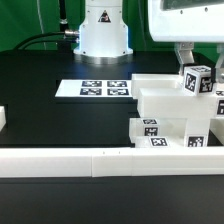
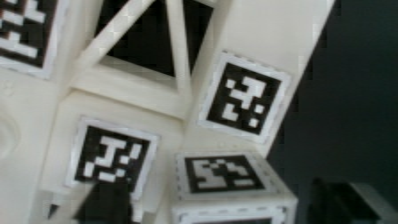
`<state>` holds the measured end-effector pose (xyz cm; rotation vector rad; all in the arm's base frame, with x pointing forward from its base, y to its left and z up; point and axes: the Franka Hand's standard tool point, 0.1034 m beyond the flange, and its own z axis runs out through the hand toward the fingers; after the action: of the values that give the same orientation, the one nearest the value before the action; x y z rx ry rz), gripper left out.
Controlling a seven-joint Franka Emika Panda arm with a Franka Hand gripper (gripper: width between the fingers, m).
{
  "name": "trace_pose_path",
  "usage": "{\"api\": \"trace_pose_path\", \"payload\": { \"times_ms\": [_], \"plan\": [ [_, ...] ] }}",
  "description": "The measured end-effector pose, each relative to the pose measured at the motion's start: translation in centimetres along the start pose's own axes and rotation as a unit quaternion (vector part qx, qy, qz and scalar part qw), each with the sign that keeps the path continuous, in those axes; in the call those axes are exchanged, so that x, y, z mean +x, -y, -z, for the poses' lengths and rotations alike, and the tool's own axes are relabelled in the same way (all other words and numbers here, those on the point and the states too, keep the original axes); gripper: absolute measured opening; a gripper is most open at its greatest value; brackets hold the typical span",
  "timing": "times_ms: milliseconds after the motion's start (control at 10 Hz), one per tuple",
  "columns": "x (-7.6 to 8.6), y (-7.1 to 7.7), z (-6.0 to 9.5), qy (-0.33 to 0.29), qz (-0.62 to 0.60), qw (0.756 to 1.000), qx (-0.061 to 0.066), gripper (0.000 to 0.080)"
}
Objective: Assemble chair
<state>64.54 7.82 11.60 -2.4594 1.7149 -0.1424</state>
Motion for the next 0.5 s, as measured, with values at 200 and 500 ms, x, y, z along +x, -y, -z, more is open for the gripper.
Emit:
{"api": "trace_pose_path", "payload": {
  "times_ms": [200, 500],
  "plan": [
    [-0.12, -0.13, -0.19, 0.002, 0.074, 0.997, -0.006, 0.0631],
    [0.03, -0.2, -0.21, 0.004, 0.2, 0.98, -0.007, 0.0648]
  ]
}}
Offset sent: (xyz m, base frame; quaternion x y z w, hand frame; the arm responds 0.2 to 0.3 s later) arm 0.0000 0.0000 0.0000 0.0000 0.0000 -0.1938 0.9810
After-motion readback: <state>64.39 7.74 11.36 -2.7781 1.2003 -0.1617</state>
